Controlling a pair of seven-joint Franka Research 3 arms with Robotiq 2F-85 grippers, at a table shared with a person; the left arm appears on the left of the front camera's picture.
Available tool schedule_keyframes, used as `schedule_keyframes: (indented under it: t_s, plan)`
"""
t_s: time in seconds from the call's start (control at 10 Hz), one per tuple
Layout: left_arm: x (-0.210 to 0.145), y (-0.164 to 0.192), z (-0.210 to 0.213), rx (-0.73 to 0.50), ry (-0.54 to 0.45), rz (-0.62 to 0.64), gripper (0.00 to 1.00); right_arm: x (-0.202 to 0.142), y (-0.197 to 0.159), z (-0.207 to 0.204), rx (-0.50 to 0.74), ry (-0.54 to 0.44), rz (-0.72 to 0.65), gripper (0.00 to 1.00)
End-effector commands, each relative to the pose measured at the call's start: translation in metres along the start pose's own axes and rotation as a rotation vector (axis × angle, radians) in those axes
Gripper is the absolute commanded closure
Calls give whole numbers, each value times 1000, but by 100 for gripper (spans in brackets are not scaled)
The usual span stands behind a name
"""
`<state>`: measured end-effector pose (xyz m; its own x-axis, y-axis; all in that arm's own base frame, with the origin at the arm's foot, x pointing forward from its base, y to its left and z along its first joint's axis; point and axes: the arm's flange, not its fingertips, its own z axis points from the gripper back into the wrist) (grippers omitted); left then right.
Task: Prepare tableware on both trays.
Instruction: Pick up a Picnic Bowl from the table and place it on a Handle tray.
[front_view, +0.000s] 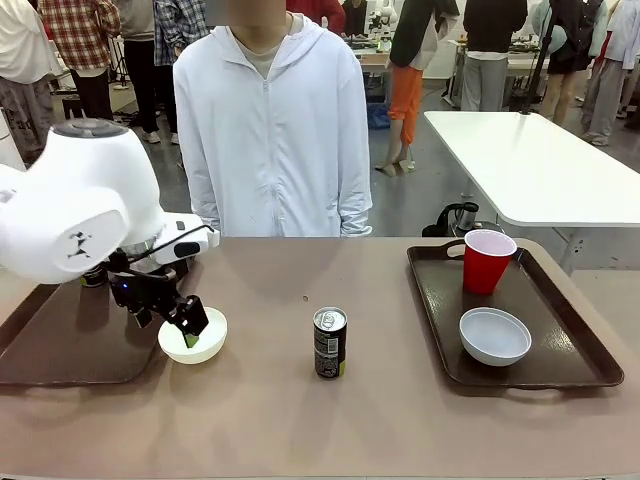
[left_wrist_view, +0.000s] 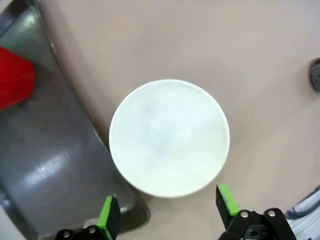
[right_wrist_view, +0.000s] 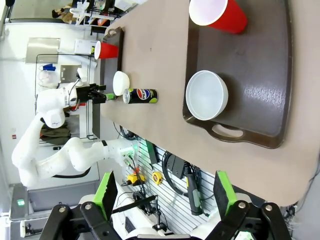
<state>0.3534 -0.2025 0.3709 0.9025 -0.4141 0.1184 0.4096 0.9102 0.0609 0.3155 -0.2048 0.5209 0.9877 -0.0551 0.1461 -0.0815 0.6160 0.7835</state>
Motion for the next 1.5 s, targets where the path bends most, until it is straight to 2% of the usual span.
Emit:
schedule_keyframes:
  t_s: [0.0, 0.7, 0.8, 0.9, 1.0, 1.1, 1.2, 1.3, 1.4]
  plan:
    - [-35, 7, -30, 27, -44, 16, 0, 0, 2, 0, 18, -8, 5, 0]
    - [-4, 19, -39, 27, -91, 40, 0, 0, 2, 0, 18, -8, 5, 0]
    - [0, 20, -39, 25, -96, 39, 14, 0, 2, 0, 18, -8, 5, 0]
    - [1, 21, -39, 25, -104, 39, 20, 0, 2, 0, 18, -8, 5, 0]
    - [3, 23, -40, 26, -104, 42, 33, 0, 2, 0, 18, -8, 5, 0]
    - [4, 24, -42, 30, -103, 44, 39, 0, 2, 0, 18, -8, 5, 0]
    - [3, 24, -44, 32, -99, 41, 53, 0, 2, 0, 18, -8, 5, 0]
    - [3, 24, -44, 33, -101, 37, 59, 0, 2, 0, 18, -8, 5, 0]
    - [2, 24, -44, 34, -103, 35, 73, 0, 2, 0, 18, -8, 5, 0]
